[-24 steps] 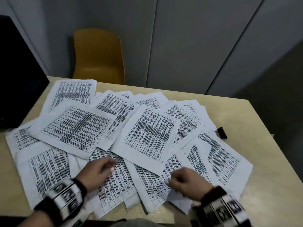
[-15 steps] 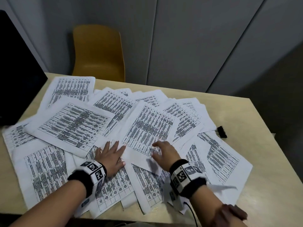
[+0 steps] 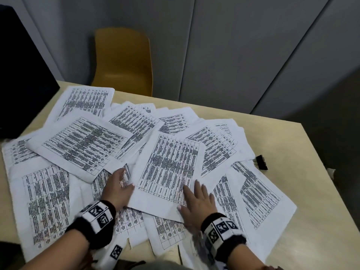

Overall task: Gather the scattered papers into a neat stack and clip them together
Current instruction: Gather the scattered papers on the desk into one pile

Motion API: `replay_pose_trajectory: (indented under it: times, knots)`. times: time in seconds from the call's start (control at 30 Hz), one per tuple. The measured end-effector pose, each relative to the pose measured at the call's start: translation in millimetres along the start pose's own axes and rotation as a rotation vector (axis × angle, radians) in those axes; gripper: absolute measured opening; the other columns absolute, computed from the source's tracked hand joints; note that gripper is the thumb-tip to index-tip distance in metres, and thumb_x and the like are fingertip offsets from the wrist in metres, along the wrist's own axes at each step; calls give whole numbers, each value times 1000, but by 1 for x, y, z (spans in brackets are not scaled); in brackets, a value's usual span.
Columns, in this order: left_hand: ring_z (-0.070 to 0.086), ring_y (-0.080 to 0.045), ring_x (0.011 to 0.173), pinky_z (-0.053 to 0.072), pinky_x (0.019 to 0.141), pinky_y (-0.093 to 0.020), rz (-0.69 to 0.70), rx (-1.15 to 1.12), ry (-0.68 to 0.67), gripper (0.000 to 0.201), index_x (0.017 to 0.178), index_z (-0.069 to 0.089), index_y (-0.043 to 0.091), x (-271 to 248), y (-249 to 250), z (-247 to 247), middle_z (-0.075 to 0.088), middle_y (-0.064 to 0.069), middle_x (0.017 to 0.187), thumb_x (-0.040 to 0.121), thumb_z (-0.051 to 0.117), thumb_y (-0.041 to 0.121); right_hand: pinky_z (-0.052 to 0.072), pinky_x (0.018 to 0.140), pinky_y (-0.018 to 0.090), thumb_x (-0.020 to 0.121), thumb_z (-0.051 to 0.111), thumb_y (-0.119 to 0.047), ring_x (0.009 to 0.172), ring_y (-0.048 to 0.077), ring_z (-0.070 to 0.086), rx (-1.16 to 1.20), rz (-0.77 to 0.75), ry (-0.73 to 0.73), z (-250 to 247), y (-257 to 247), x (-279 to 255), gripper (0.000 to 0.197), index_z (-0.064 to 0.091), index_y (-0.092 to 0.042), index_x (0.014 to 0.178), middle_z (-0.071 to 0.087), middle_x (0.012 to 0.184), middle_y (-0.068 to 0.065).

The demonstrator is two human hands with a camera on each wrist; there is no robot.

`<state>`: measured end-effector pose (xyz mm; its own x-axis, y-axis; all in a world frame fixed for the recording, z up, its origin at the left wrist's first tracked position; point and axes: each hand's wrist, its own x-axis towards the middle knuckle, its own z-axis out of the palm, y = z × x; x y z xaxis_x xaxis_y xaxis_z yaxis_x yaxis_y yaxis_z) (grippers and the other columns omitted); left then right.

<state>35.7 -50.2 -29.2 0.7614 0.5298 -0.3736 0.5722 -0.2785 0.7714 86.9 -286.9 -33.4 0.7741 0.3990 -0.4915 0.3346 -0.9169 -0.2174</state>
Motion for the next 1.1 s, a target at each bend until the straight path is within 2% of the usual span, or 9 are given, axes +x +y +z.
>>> replay_pose_trajectory:
  times: [0.2, 0.33, 0.5, 0.6, 0.73, 0.93, 0.97, 1.03, 1.1]
  knots:
    - [53, -23, 94, 42, 86, -31, -68, -62, 43, 70, 138, 31, 11, -5, 2, 9, 57, -16, 127, 78, 68, 7, 10, 117, 44, 88, 48, -45, 143, 24, 16, 102, -134, 37, -6, 6, -15, 57, 32, -32, 141, 12, 157, 4]
    - [49, -18, 95, 37, 85, -28, -85, -19, -11, 59, 131, 43, 5, -9, -7, 8, 59, -17, 125, 78, 68, 2, 36, 103, 33, 85, 61, -26, 121, 28, 45, 636, 319, 394, -34, 24, 10, 54, 40, -12, 133, 41, 136, 17]
    - [55, -21, 96, 41, 86, -29, -54, 39, -95, 55, 127, 49, 8, 1, -16, -3, 63, -13, 118, 76, 70, 4, 43, 90, 36, 83, 65, -21, 119, 35, 49, 1170, 614, 368, -52, 20, 34, 68, 25, -7, 137, 43, 135, 20]
    - [58, -21, 95, 41, 82, -27, -34, 26, -149, 49, 123, 52, 12, 3, -20, -5, 64, -4, 106, 77, 69, 6, 41, 71, 27, 83, 65, -17, 84, 26, 56, 1224, 610, 377, -45, 13, 43, 24, 45, -8, 95, 57, 93, 13]
    - [62, -25, 94, 44, 84, -30, -23, 30, -45, 28, 107, 58, 10, 14, -21, -14, 67, -8, 100, 80, 66, 6, 32, 61, 24, 86, 60, -16, 68, 18, 41, 965, 440, 361, -33, 17, 46, 39, 32, -16, 59, 37, 59, 1]
    - [56, -24, 87, 37, 78, -25, 37, -21, 31, 11, 85, 58, 14, 15, -7, -15, 61, -4, 84, 82, 62, 4, 41, 63, 38, 88, 58, -11, 53, 14, 48, 980, 344, 45, -25, 22, 24, 17, 48, -10, 74, 52, 67, 12]
    - [56, -24, 84, 38, 76, -25, 45, -14, 11, 18, 78, 55, 20, 15, -4, -12, 60, 0, 80, 83, 62, 5, 45, 72, 42, 89, 57, -14, 66, 17, 57, 1090, 339, 45, -26, 18, 20, 9, 55, -7, 94, 60, 84, 18]
    - [59, -23, 83, 42, 74, -26, 68, -1, -64, 19, 79, 54, 24, 16, -1, -5, 63, 0, 82, 84, 60, 6, 39, 101, 42, 89, 57, -31, 117, 26, 51, 1270, 405, 8, -27, 10, 17, 57, 37, -9, 137, 47, 136, 15]
    - [62, -24, 88, 43, 74, -25, 88, 11, -115, 13, 90, 57, 18, 17, 0, -2, 65, -4, 89, 84, 60, 7, 37, 103, 45, 83, 61, -41, 123, 30, 47, 1281, 361, -12, -25, 1, 17, 67, 35, -12, 137, 47, 137, 9]
